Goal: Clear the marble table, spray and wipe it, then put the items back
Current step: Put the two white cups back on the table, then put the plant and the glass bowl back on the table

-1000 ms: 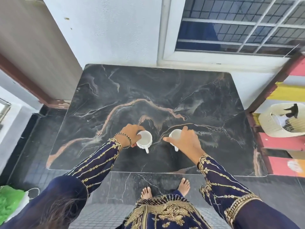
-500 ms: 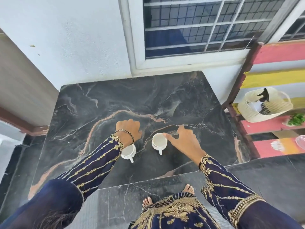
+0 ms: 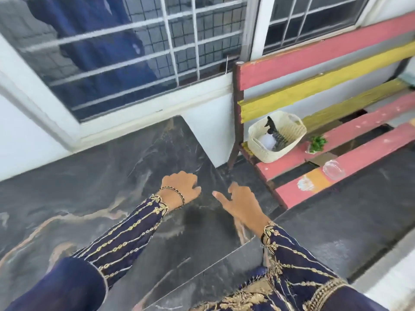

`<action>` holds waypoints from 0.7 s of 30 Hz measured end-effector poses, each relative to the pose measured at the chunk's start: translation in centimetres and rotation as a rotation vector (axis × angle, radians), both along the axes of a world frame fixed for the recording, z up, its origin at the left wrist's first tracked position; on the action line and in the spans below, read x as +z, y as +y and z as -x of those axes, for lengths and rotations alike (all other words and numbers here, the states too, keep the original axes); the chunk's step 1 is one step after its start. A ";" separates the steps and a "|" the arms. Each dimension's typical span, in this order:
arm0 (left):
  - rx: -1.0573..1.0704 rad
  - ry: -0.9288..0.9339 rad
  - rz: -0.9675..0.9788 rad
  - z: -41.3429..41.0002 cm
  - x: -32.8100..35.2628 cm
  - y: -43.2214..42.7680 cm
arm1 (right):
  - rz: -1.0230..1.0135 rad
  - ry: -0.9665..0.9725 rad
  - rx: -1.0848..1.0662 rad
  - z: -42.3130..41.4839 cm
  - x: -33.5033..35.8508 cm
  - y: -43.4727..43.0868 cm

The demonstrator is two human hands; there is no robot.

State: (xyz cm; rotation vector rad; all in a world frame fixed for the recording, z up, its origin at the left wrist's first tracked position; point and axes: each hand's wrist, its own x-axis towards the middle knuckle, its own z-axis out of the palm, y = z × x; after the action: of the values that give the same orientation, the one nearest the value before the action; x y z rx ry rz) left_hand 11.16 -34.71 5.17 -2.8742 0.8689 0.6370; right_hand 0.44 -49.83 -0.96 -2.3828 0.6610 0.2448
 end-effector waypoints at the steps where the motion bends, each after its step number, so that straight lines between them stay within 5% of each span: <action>1: -0.016 0.010 0.007 -0.2 -0.6 -4.1 | 0.000 0.007 -0.026 0.0 -0.6 -3.8; 12: -0.258 0.268 0.030 1.0 -12.0 -36.1 | 0.062 0.126 -0.197 2.1 -10.2 -32.9; 21: -0.347 0.225 0.181 -1.7 -23.5 -53.0 | 0.175 0.232 -0.276 2.2 -21.6 -49.2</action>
State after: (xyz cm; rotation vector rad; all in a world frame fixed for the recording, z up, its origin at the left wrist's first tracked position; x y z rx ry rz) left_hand 12.83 -87.73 -18.37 -2.7280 1.4860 0.8895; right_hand -1.80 -99.07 -22.57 -2.4110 1.1516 0.3588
